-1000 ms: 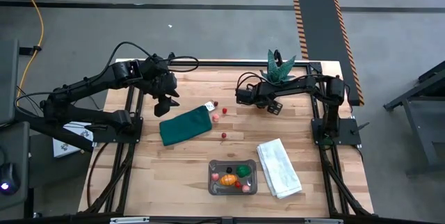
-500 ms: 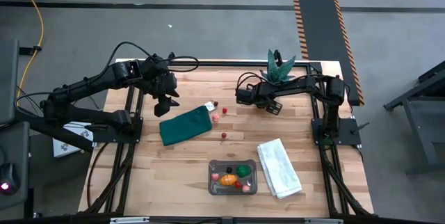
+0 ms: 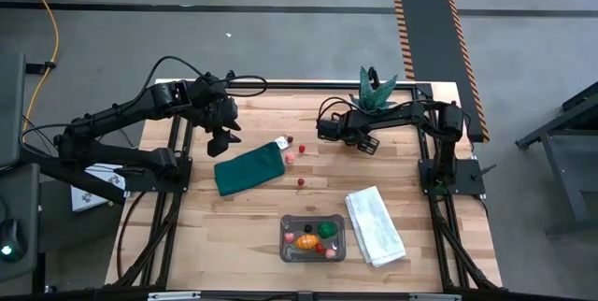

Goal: Pick and placing Produce into tupperware
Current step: Put the red tomato into the black bin

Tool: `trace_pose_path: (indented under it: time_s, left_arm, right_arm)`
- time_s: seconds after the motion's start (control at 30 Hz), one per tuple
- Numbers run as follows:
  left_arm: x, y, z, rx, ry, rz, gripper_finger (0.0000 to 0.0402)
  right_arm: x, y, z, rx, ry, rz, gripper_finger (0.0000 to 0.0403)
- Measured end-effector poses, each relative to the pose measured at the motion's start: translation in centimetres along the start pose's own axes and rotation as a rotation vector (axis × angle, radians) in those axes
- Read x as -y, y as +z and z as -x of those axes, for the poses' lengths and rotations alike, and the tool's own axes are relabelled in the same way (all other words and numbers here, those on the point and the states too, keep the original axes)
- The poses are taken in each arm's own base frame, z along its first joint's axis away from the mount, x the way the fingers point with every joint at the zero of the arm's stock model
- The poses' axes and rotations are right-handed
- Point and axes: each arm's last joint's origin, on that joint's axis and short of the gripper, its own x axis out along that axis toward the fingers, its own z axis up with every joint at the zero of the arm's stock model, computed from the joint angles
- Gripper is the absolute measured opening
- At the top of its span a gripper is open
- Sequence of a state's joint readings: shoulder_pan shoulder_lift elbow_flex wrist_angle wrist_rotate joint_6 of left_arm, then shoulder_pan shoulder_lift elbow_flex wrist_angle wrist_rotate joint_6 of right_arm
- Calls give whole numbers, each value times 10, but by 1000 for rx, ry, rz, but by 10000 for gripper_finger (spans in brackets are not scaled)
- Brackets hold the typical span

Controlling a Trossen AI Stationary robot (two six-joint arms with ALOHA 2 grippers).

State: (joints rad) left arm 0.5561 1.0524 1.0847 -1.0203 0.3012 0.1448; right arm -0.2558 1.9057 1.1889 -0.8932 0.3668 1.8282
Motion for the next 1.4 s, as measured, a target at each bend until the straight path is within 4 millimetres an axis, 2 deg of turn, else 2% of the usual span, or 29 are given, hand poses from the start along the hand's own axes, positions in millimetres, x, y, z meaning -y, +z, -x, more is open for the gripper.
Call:
trace_pose_path:
  time_s: [0.37,0.8,1.07,1.4]
  left_arm:
    - [0,0,0,1,0,-6,182]
    - [0,1,0,13,2,-11,182]
    - [0,2,0,23,4,-14,182]
    - [0,2,0,24,3,-17,182]
  right_arm:
    - [0,-1,1,-29,-4,5,247]
    - [-11,-5,15,-76,44,48,247]
    - [-9,-21,23,-135,64,89,247]
    - [-18,-43,33,-185,240,114,247]
